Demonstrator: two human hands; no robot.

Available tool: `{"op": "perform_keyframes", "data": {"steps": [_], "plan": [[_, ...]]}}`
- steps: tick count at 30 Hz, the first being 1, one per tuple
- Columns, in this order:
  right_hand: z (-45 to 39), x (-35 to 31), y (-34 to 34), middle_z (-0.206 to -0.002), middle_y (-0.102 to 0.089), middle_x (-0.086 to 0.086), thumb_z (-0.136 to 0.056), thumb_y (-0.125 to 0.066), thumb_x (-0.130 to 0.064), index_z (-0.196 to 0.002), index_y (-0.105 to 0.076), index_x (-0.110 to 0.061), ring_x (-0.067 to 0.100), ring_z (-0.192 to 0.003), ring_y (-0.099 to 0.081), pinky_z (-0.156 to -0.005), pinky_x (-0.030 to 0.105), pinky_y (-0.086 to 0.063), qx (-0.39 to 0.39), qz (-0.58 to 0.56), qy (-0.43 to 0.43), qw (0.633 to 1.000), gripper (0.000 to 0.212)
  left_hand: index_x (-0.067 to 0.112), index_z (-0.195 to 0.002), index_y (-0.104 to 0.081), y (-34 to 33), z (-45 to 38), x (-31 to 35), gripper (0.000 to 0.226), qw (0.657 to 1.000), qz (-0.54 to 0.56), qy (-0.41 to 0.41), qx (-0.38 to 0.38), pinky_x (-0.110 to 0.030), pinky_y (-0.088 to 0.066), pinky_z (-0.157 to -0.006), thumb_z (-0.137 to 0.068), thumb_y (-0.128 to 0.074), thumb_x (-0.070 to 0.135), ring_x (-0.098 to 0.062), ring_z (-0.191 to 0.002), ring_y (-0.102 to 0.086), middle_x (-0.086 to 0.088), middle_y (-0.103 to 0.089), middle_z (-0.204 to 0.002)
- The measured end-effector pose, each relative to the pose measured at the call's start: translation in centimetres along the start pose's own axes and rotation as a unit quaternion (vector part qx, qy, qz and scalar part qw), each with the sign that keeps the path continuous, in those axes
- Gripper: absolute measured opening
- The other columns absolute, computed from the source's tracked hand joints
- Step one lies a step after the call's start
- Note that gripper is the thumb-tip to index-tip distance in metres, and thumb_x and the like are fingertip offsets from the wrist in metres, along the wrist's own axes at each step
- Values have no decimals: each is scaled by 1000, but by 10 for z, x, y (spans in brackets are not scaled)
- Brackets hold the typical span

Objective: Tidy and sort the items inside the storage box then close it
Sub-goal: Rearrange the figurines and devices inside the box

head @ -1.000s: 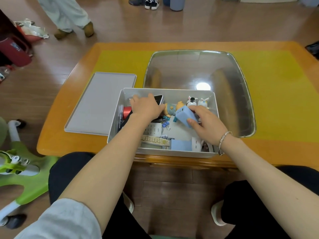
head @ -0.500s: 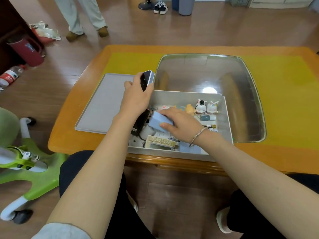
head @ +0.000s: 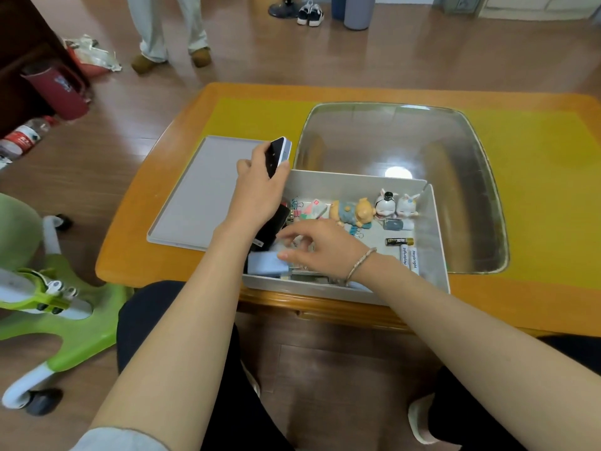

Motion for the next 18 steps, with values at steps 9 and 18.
{"op": "perform_keyframes", "data": {"steps": [9,18], "plan": [[40,70,90,-88,-69,5,-87,-62,-28,-92,-69,-13,21,-82,-62,-75,30,-50,32,208,-188,959,17,33,-148,-25,-26,18,13,55,997,10,-78,-24,-17,-32,-87,-98,-46,37,-10,-107,-41,4,-31,-122],[38,96,73,-70,-40,0,-84,-57,-14,-72,-42,-15,29,-76,-55,-65,28,-44,-128,422,-257,860,20,34,-149,-21,-44,24,5,58,994,-8,-92,-56,-13,-33,-82,-98,-47,39,-18,-117,-41,2,-30,-128]]}}
Point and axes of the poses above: each hand's wrist, its own z-axis away from the middle knuckle, its own y-axis out of the back of the hand, x = y × z, the point moved 3 cm from there along -z, towards the middle knuckle
